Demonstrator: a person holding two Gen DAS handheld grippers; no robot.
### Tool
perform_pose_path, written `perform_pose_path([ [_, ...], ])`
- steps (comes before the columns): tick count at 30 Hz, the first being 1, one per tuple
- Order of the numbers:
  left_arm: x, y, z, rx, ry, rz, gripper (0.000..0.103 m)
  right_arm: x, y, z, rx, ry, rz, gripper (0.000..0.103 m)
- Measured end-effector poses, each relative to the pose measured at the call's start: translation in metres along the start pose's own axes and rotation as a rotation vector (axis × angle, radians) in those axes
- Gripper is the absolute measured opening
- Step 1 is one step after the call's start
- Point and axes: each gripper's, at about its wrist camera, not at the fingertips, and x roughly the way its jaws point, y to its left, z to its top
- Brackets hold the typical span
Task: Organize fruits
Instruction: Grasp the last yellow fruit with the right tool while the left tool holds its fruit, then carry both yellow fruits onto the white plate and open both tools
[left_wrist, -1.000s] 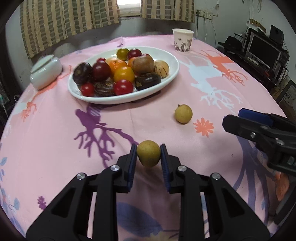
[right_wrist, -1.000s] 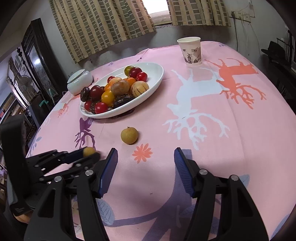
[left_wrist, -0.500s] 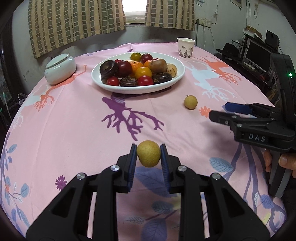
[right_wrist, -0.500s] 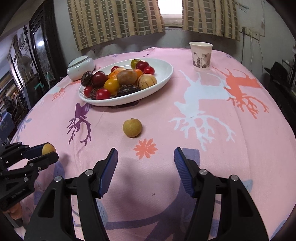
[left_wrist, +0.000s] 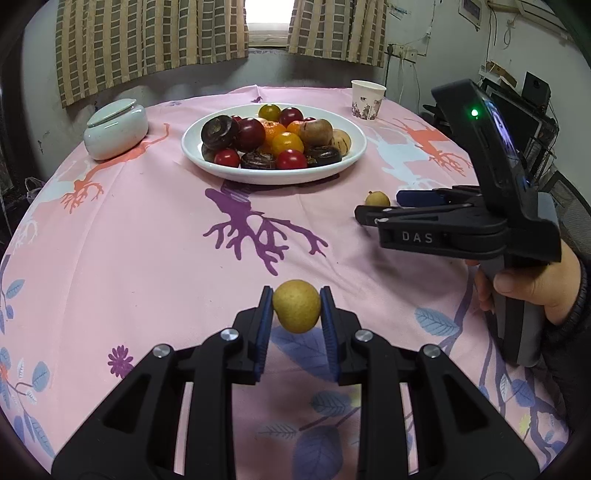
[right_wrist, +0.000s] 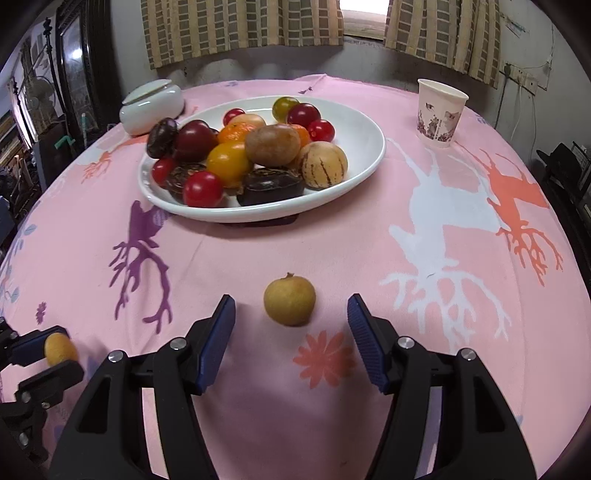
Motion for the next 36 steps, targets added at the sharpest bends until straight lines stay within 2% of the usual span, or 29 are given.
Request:
perform_pose_path([
  [3,0.004,0.001,0.000,-0.006,0.017,-0.008,0.026,0.004,0.002,0.000,-0.012,0.007,-0.008,0.054],
  [4,0.005,0.001,-0.001,-0.005,0.020,-0.008,0.026,0.004,0.003,0.000,-0.018,0.002,-0.016,0.046],
  [6,0.005,0.001,-0.001,-0.003,0.023,-0.008,0.026,0.003,0.004,-0.002,-0.026,-0.002,0.001,0.040],
  [7,0.005,0.001,-0.001,-0.003,0.022,-0.009,0.026,0.003,0.005,-0.002,-0.030,0.003,0.022,0.031],
  [8,0.005,0.001,-0.001,-0.003,0.022,-0.009,0.026,0.002,0.006,-0.002,-0.036,0.009,0.037,0.028],
  [20,0.007,0.003,0.002,-0.018,0.025,0.029,0.026,-0.046,-0.004,-0.016,-0.030,-0.064,0.089,0.028],
  [24,0.000,0.000,0.010,-0.011,0.014,0.017,0.026,-0.065,-0.008,-0.013,-0.040,-0.104,0.112,0.029],
  [27,-0.004,-0.004,0.029,0.018,-0.016,0.037,0.026,-0.076,-0.008,-0.003,-0.063,-0.138,0.125,0.029],
  [31,-0.005,-0.006,0.075,0.045,-0.079,0.070,0.026,-0.082,-0.007,0.020,-0.079,-0.185,0.131,0.029],
  [36,0.017,0.003,0.124,0.007,-0.091,0.092,0.026,-0.073,-0.009,0.053,-0.069,-0.232,0.138,0.029],
])
